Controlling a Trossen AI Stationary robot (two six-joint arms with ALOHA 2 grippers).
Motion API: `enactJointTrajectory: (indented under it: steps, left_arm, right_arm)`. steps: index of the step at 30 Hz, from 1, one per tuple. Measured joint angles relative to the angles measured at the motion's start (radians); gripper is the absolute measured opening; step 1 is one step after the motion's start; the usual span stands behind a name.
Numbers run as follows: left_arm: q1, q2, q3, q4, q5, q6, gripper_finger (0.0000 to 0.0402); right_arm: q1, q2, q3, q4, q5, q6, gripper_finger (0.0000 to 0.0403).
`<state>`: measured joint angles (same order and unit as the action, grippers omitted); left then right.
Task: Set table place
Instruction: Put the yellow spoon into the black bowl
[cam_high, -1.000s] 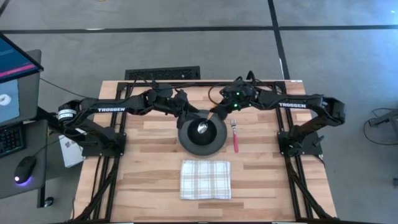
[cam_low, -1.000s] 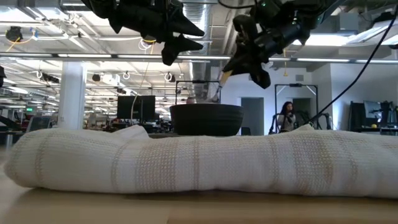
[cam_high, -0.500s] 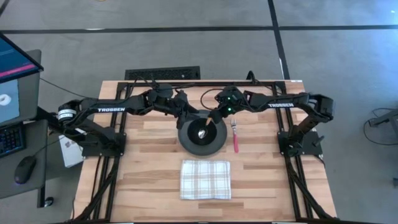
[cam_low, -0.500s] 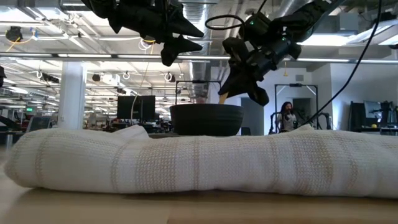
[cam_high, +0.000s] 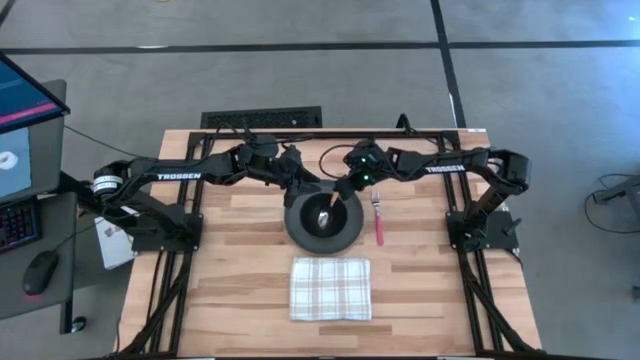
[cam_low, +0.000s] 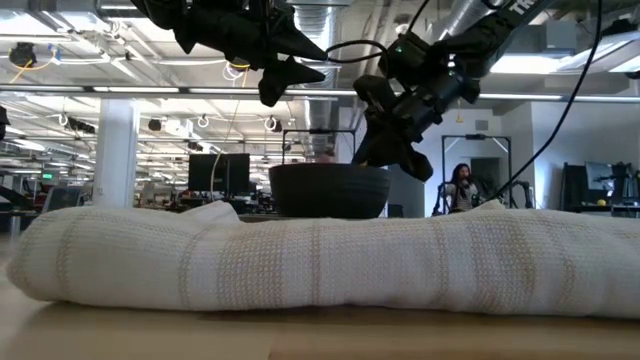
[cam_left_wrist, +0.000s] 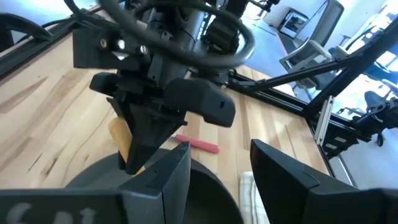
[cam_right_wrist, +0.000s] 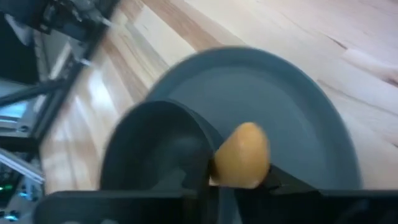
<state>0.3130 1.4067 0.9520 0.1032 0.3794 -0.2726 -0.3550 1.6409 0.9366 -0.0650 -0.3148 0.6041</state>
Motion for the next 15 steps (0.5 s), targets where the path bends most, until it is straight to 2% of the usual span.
enactJointTrajectory:
  steps: [6,15]
  left_arm:
    - [0.000,0.000,0.000,0.000,-0.001,0.000,0.0158]
    - [0.000,0.000,0.000,0.000,-0.002,0.000,0.0158]
  right_arm:
    - [-0.001,-0.005,-0.004,-0.010,0.006,-0.013,0.0134]
    - [-0.001,-0.005,-0.004,-0.013,0.001,-0.011,0.0177]
